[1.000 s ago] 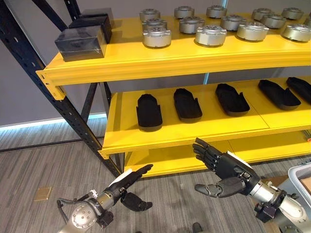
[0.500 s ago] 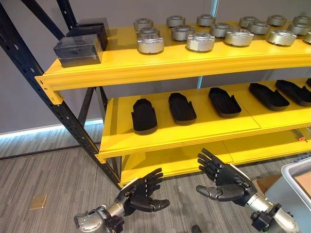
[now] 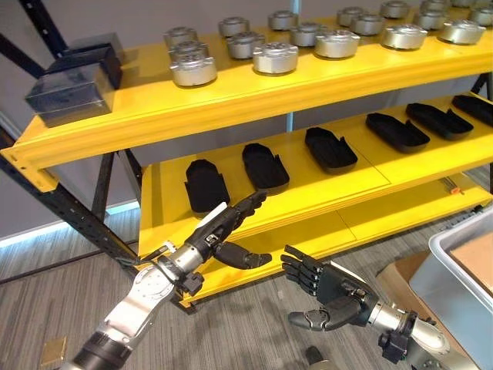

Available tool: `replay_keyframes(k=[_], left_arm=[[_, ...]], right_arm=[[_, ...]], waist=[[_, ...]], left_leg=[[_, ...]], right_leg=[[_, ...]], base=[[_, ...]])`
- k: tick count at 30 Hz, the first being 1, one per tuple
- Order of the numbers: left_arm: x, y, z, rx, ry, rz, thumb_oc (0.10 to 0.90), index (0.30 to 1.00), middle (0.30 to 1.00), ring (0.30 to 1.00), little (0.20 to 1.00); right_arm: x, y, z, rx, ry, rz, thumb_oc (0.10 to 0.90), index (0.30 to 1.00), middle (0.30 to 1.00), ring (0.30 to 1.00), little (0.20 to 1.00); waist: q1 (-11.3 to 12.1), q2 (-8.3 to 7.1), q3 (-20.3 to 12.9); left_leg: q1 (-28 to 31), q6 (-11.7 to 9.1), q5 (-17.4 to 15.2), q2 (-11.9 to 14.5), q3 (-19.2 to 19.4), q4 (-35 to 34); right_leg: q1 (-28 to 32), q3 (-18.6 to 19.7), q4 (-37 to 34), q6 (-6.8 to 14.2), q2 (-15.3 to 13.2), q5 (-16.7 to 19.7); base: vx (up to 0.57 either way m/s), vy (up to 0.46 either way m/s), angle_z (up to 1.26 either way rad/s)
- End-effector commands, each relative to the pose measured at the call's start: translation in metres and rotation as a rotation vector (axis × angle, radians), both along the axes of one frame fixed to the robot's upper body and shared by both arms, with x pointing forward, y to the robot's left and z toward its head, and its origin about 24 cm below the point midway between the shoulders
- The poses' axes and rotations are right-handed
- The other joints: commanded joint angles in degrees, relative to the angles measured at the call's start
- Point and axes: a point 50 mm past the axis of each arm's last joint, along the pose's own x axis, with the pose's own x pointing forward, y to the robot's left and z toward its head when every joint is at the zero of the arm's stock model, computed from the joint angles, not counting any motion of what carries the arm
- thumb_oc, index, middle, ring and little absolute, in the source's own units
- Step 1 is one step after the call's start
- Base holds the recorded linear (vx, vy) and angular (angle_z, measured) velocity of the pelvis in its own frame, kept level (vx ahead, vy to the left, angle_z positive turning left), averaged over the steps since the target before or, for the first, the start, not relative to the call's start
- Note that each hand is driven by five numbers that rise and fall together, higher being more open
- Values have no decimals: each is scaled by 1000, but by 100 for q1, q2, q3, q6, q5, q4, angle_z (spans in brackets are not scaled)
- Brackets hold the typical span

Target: Move parts from the plastic box to the shelf.

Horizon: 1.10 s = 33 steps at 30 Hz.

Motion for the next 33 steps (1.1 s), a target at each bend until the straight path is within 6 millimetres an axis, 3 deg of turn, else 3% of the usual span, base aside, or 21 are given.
replay_keyframes(k=[1, 7, 15, 25, 33], left_arm=[[36, -1, 58, -51, -330, 107, 900, 1000, 1000, 1000, 1000], [56, -3, 70, -65, -400, 183, 900, 1000, 1000, 1000, 1000], [63, 9, 74, -37, -459, 291, 900, 1000, 1000, 1000, 1000], [53, 40, 75, -60, -577, 570, 900, 1000, 1000, 1000, 1000], [39, 49, 82, -80, -677, 688, 900, 1000, 1000, 1000, 1000]], right_arm=[[28, 15, 53, 10, -279, 160, 900, 1000, 1000, 1000, 1000], [41, 14, 68, -62, -345, 204, 900, 1000, 1000, 1000, 1000], [45, 10, 79, -91, -408, 218, 900, 1000, 1000, 1000, 1000], [41, 10, 79, -58, -457, 182, 900, 1000, 1000, 1000, 1000], [39, 14, 77, -6, -473, 132, 900, 1000, 1000, 1000, 1000]], waist=[[-246, 84, 574], [-512, 273, 1095], [-688, 275, 1531], [-551, 144, 1759], [-311, -38, 1768]], left_leg=[[118, 218, -394, -85, 111, 82], [-219, 188, -437, -243, 227, 336], [-547, 201, -519, -342, 311, 551], [-821, 260, -605, -389, 213, 727], [-947, 299, -627, -358, 54, 781]], right_leg=[[-361, -324, 880, -293, 148, -712], [-839, 13, 1107, -334, 222, -738], [-1244, 215, 1254, -371, 275, -744], [-1445, 123, 1362, -427, 269, -817], [-1387, -64, 1303, -464, 260, -825]], base=[[-117, 212, -27], [-114, 109, -22], [-95, 49, -15], [-68, -27, -1], [-43, -85, 7]])
